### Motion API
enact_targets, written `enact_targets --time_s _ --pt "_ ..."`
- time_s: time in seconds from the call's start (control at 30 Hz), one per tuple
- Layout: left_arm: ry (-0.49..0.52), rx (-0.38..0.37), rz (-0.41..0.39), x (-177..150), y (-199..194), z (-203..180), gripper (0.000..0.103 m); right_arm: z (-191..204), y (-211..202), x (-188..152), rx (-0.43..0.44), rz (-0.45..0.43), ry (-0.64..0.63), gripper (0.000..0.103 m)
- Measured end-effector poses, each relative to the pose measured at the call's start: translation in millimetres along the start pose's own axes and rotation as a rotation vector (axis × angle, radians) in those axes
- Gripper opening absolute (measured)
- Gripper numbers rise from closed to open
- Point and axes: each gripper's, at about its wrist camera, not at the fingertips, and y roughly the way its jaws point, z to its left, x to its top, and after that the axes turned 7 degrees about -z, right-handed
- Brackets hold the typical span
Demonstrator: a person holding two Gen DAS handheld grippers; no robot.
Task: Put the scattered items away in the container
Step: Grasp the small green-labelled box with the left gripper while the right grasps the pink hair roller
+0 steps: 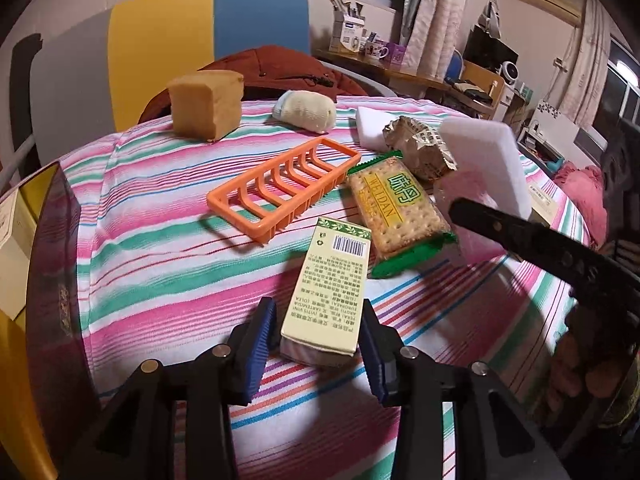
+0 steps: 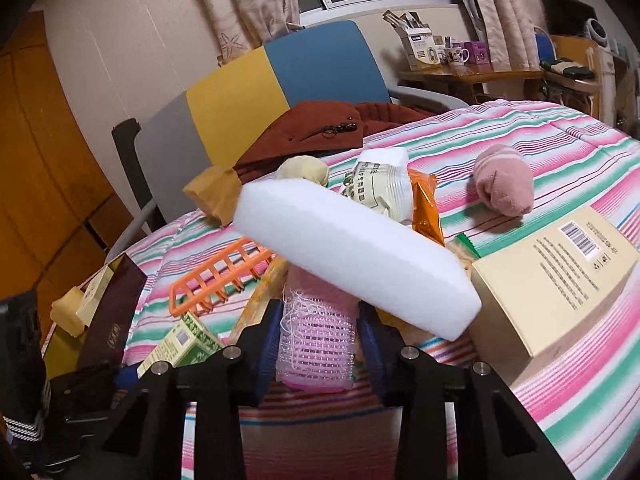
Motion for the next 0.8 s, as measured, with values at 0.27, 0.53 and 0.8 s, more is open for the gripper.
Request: enact_targets --time_s 0.27,0.53,0.8 --pt "-0.026 -0.009 -0.01 -3 -7 5 0.032 2 -27 -20 0.079 0.036 0.033 0.038" --pt "0.034 0.005 -0.02 -23 -31 -7 0.032 1 -48 -37 0.172 0.087 0.105 0.038" --pt "0.032 0.001 -0.051 -33 -61 -8 0.032 0 -53 -31 0.307 0.107 0.217 0.037"
